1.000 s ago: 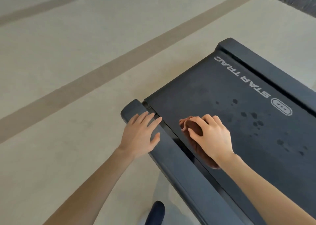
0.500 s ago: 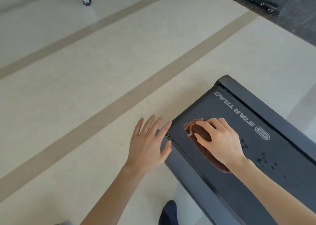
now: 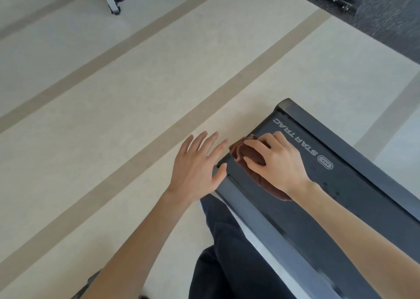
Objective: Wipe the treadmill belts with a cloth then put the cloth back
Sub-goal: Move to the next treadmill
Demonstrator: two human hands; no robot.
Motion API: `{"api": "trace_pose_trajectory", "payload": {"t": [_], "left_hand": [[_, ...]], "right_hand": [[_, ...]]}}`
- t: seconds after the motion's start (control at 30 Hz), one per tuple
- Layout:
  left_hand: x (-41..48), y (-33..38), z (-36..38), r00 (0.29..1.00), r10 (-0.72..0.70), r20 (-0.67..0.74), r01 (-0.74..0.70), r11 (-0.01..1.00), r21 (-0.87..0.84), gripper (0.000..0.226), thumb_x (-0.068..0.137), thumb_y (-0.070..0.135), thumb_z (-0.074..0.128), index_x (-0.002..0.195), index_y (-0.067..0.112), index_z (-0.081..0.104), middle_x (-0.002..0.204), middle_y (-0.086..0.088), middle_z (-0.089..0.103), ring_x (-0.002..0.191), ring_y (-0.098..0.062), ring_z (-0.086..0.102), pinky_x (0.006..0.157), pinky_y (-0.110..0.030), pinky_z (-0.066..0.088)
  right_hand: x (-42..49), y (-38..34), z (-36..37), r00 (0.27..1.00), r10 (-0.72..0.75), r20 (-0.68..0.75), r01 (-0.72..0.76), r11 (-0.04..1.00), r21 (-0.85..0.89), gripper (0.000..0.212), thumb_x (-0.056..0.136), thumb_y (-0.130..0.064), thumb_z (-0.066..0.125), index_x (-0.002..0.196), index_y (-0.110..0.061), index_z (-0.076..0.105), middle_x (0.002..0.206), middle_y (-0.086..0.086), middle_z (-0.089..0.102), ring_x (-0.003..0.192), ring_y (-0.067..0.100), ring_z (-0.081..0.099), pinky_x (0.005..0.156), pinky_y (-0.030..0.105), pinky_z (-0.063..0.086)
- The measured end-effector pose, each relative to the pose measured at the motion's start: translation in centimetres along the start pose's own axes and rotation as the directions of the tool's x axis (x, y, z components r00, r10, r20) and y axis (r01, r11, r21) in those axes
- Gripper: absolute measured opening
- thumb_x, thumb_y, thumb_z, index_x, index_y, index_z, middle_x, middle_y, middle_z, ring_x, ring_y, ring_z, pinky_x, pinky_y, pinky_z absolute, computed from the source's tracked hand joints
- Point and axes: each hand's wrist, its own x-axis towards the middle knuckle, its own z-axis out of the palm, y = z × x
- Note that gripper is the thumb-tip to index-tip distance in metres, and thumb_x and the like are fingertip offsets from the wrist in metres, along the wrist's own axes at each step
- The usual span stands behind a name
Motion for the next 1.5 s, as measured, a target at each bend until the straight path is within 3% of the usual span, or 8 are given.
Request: {"api": "trace_pose_trajectory", "payload": {"t": [0.3, 0.47, 0.73, 0.97, 1.23, 1.3, 1.4, 1.5], "left_hand": [[3.7, -4.3, -2.0, 0.996, 0.052, 0.079, -0.057, 0.996, 0.066, 0.050, 0.086, 0.039, 0.044, 0.132, 0.021, 0.053, 0.137, -0.007, 0.052, 0.126, -0.028, 0.047, 0.105, -0.049, 0.037], [10.2, -7.6, -3.2, 0.976, 0.138, 0.166, -0.151, 0.986, 0.069, 0.049, 0.085, 0.036, 0.051, 0.132, 0.022, 0.054, 0.136, -0.006, 0.053, 0.125, -0.027, 0.049, 0.104, -0.048, 0.037], [21.6, -11.5, -4.7, 0.944, 0.304, 0.128, -0.309, 0.951, 0.025, 0.049, 0.086, 0.038, 0.043, 0.130, 0.021, 0.054, 0.131, -0.006, 0.056, 0.122, -0.025, 0.051, 0.105, -0.045, 0.037], [28.5, -11.7, -3.2, 0.869, 0.462, 0.180, -0.456, 0.887, -0.076, 0.050, 0.086, 0.038, 0.043, 0.131, 0.020, 0.054, 0.132, -0.004, 0.055, 0.123, -0.024, 0.050, 0.106, -0.042, 0.035], [39.6, -14.0, -0.8, 0.663, 0.711, 0.234, -0.693, 0.702, -0.165, 0.049, 0.086, 0.040, 0.044, 0.132, 0.024, 0.052, 0.132, -0.003, 0.056, 0.123, -0.023, 0.050, 0.104, -0.043, 0.039], [43.0, -14.6, -0.6, 0.589, 0.765, 0.260, -0.753, 0.636, -0.169, 0.049, 0.086, 0.039, 0.047, 0.132, 0.024, 0.052, 0.133, -0.003, 0.055, 0.124, -0.023, 0.049, 0.104, -0.043, 0.039], [48.5, -16.0, -0.9, 0.455, 0.850, 0.265, -0.845, 0.506, -0.175, 0.050, 0.084, 0.038, 0.049, 0.132, 0.024, 0.053, 0.130, -0.003, 0.057, 0.122, -0.023, 0.051, 0.102, -0.040, 0.040], [53.4, -17.0, -1.1, 0.325, 0.917, 0.231, -0.910, 0.369, -0.186, 0.050, 0.084, 0.039, 0.047, 0.131, 0.023, 0.054, 0.128, -0.004, 0.059, 0.120, -0.023, 0.052, 0.100, -0.039, 0.041]], "right_hand": [[5.5, 1.7, -0.9, 0.996, 0.091, 0.021, -0.092, 0.995, 0.042, 0.024, 0.077, -0.029, 0.072, 0.098, -0.017, 0.071, 0.083, 0.004, 0.065, 0.076, 0.027, 0.059, 0.052, 0.027, 0.043], [11.0, 4.0, 0.2, 0.988, 0.153, -0.029, -0.152, 0.988, 0.042, 0.020, 0.078, -0.027, 0.070, 0.095, -0.017, 0.071, 0.080, 0.004, 0.064, 0.073, 0.027, 0.057, 0.053, 0.029, 0.046], [16.2, 7.1, 0.3, 0.937, 0.349, -0.027, -0.347, 0.936, 0.060, 0.026, 0.083, -0.031, 0.067, 0.104, -0.016, 0.069, 0.088, 0.003, 0.064, 0.082, 0.027, 0.056, 0.060, 0.028, 0.044], [17.3, 8.3, -0.1, 0.798, 0.602, 0.015, -0.598, 0.789, 0.145, 0.031, 0.081, -0.036, 0.069, 0.109, -0.024, 0.067, 0.096, -0.006, 0.063, 0.092, 0.020, 0.052, 0.066, 0.025, 0.042], [21.1, 7.7, 1.8, 0.606, 0.786, -0.123, -0.787, 0.615, 0.051, 0.032, 0.078, -0.038, 0.070, 0.106, -0.024, 0.067, 0.088, -0.007, 0.060, 0.084, 0.019, 0.052, 0.057, 0.030, 0.049], [22.7, 7.2, 2.3, 0.533, 0.833, -0.151, -0.839, 0.543, 0.035, 0.032, 0.078, -0.038, 0.070, 0.107, -0.023, 0.067, 0.089, -0.005, 0.061, 0.085, 0.020, 0.052, 0.058, 0.030, 0.049], [26.0, 5.9, 3.3, 0.327, 0.930, -0.167, -0.930, 0.348, 0.121, 0.033, 0.080, -0.039, 0.069, 0.110, -0.026, 0.064, 0.094, -0.005, 0.062, 0.090, 0.018, 0.051, 0.066, 0.030, 0.048], [29.3, 5.1, 4.2, 0.206, 0.968, -0.141, -0.958, 0.229, 0.173, 0.033, 0.084, -0.039, 0.065, 0.114, -0.027, 0.062, 0.101, -0.005, 0.061, 0.096, 0.018, 0.050, 0.073, 0.032, 0.048]]}}
